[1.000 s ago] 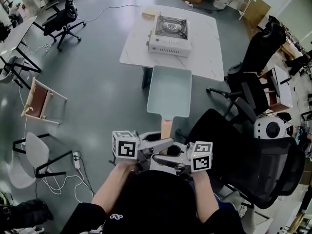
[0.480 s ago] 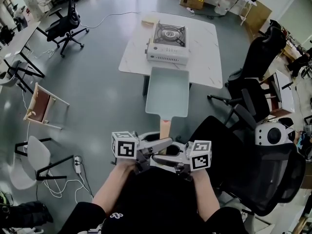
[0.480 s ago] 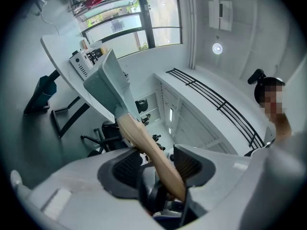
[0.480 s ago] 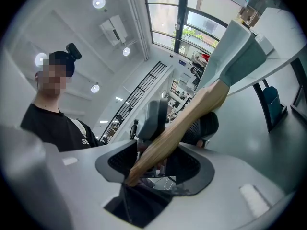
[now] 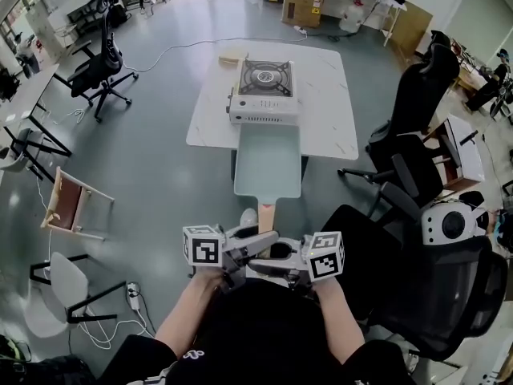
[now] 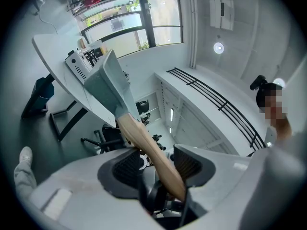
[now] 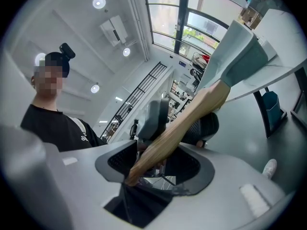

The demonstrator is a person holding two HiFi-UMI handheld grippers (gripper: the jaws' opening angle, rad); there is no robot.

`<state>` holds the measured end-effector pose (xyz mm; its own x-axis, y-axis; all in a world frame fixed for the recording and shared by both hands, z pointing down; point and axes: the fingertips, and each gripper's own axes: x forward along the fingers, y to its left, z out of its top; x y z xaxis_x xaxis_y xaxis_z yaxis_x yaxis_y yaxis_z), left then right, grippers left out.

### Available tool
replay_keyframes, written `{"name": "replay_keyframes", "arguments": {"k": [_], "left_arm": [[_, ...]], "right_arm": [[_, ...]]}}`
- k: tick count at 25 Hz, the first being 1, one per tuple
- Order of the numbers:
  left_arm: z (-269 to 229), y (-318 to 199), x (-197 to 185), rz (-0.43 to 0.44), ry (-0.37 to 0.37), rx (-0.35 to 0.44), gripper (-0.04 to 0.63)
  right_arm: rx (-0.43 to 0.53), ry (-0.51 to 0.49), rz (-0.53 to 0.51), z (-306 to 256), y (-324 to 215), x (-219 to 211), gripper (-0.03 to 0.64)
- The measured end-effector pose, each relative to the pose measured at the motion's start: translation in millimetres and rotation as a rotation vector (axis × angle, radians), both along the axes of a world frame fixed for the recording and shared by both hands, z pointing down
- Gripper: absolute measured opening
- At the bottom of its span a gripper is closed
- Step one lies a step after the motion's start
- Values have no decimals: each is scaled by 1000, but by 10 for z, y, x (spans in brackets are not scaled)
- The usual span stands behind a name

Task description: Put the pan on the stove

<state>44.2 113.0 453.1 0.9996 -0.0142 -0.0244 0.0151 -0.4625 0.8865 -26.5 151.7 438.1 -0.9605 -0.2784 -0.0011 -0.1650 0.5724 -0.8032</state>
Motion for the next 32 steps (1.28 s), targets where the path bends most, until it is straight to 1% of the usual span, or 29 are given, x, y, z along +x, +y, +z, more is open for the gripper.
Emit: {"name": "replay_keyframes", "arguments": {"k": [4,11,17,23,27,30,32], "left_arm": [[-24,-174,116,0,7,-18,219],[38,-546,249,-9,4,-62,219],[95,-967,317,7,-15,-45,219],[77,-1332,380,-11,-17,-70,219],[96,-1579,427,-4,-26,-65,219],[81,-1766,475,-8,-29,-76,219],[109,-1883,494,-2,-34,-66,219]], "right_arm": [[-4,12,1,11,-178,110,233],[-31,0,2,71,-558,238,233],[-41,0,0,85,-979,315,233],[-48,-17,-1,77,-1342,381,233],[-50,-22,5,86,-1596,423,232],[-49,-27,8,86,-1786,469,233],[-49,-28,9,96,-1904,492,233]]}}
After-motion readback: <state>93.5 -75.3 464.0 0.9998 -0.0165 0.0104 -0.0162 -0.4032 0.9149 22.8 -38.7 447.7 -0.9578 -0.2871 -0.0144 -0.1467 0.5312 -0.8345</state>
